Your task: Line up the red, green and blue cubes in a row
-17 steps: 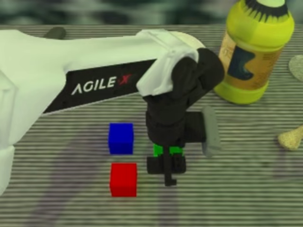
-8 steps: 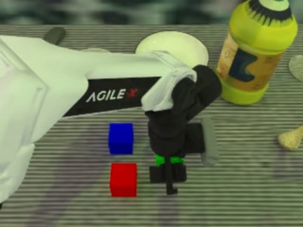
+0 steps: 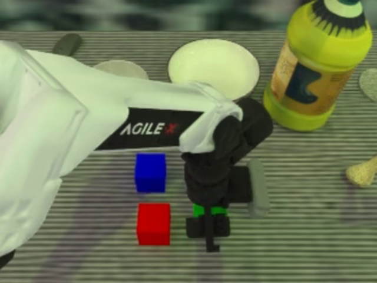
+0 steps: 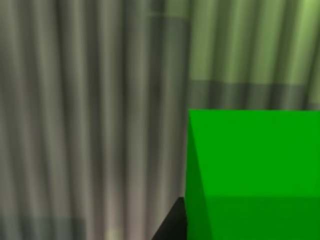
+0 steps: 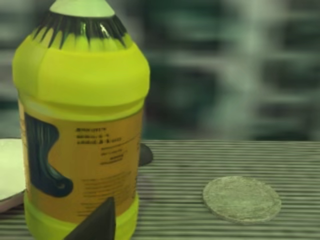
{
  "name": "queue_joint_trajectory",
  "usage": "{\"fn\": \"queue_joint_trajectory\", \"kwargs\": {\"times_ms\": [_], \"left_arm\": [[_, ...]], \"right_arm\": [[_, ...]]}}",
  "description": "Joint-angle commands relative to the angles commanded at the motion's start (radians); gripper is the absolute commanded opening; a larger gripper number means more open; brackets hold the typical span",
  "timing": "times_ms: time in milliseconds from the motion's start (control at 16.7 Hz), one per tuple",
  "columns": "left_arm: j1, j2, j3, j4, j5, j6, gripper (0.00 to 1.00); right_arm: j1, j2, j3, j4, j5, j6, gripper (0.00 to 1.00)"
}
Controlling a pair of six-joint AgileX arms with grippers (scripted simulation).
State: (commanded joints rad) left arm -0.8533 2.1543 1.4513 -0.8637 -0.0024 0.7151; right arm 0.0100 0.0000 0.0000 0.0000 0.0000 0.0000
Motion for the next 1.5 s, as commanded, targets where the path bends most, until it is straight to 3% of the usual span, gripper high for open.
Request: {"fn": "queue_joint_trajectory", "kwargs": {"times_ms": [720,1320,1500], "left_arm": [[0.000,0.000,0.000,0.000,0.000,0.000,0.98],[0.002,-0.002,0.003,-0.004,0.000,0.000,1.00],[0.006,-0.025,0.051,-0.074,-0.001,0.000,1.00]], "right_arm": [[0.000,0.000,0.000,0.000,0.000,0.000,1.00],[0.000,0.000,0.000,0.000,0.000,0.000,1.00],[0.000,0.000,0.000,0.000,0.000,0.000,1.00]]}}
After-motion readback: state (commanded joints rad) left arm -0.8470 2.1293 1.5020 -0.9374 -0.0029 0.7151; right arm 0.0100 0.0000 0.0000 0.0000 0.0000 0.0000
